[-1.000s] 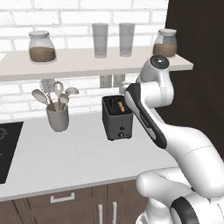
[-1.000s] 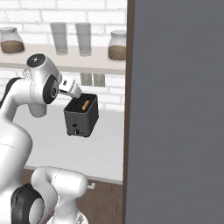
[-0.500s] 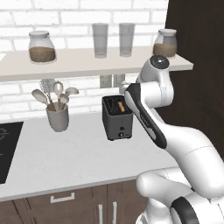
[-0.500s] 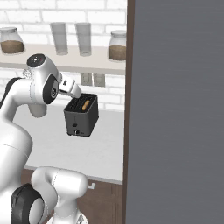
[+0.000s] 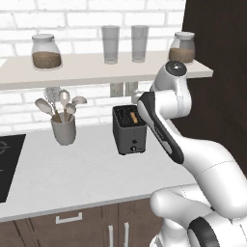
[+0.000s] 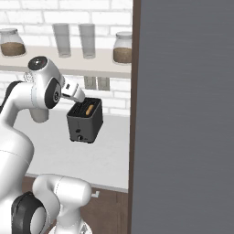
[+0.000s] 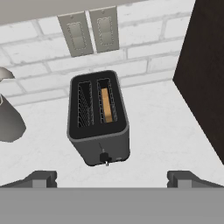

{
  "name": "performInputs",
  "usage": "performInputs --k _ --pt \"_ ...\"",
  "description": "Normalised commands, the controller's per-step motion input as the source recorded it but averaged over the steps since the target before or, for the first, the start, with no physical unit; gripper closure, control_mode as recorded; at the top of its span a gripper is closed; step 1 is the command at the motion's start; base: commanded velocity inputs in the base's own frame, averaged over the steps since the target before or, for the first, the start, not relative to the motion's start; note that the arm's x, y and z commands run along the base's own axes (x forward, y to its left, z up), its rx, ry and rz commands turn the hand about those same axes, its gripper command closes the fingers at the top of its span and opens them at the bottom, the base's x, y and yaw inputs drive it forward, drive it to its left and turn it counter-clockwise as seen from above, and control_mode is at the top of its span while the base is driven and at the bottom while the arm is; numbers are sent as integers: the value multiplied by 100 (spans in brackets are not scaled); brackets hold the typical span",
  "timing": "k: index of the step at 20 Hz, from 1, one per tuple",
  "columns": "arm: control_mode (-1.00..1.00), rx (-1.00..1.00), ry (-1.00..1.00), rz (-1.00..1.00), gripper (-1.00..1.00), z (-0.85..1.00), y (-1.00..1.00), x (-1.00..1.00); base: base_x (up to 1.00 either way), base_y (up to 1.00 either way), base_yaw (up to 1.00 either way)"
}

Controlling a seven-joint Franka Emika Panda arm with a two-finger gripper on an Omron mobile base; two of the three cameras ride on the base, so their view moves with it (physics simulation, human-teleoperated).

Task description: Start the toaster. Once the lever pops up, take the bread to the plate on the dining counter.

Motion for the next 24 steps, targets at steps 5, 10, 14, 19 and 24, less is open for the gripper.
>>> performInputs --k 5,10,14,19,24 --pt "-100 0 0 0 -100 0 0 0 0 0 0" --pt "-100 0 0 0 -100 0 0 0 0 0 0" --pt "-100 0 0 0 -100 0 0 0 0 0 0" --pt "-100 0 0 0 -100 0 0 0 0 0 0" --pt "-100 0 0 0 -100 0 0 0 0 0 0"
